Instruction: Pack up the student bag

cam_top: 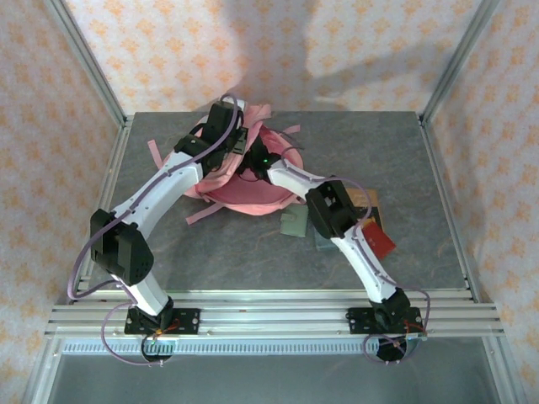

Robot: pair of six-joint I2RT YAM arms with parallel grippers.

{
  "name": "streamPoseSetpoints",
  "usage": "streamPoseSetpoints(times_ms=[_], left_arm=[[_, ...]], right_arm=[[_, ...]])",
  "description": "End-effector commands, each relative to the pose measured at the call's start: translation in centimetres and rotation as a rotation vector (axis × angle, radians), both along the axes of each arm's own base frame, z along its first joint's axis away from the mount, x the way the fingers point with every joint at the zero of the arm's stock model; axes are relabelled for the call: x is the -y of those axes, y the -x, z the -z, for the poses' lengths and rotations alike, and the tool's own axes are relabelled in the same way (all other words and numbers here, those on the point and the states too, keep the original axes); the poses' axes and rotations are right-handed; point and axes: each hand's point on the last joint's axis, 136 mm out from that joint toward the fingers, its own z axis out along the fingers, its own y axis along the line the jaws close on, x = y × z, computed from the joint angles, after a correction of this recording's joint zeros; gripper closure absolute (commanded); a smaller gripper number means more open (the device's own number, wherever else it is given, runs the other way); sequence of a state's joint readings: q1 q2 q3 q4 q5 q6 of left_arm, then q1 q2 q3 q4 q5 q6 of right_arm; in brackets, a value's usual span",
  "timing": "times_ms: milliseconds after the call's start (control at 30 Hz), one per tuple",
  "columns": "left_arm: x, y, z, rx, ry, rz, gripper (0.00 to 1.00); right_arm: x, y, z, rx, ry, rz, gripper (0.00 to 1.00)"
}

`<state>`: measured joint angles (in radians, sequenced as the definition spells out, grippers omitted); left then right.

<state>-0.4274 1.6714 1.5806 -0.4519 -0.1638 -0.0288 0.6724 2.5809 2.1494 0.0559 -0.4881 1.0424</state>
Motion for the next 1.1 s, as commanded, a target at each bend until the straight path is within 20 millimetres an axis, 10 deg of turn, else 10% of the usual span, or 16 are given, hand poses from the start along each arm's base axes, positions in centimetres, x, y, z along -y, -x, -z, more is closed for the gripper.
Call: streamPoseSetpoints(times_ms=[0,133,467,800,1067], left_arm=[[-0.4,-0.1,-5.5,0.166,0.075,-0.027,1.0],[-0.3,0.0,-5.4,0.162,0.082,-0.02,1.0],[0.4,0.3,-4.8,0.143,0.118,0.003,1.0],[0.4,0.5,-3.4,0.119,0.126,-0.003,1.0],[-1.8,0.3,-2.0,0.121,0.053,-0.104,1.0]], right_arm=[[1.5,0.5,-3.3,0.062,0.041,0.007,0.47],[1.6,0.9,-2.1,0.038,0.043,0.005,0.49],[-0.4,-1.6,-0.4,0.026,-0.024,0.037,0.95],[-2.3,-1.8,-2.0,0.077,-0.097,-0.028,0.84],[2.3,2.5,-7.0,0.204,0.033,-0.079,0.61]])
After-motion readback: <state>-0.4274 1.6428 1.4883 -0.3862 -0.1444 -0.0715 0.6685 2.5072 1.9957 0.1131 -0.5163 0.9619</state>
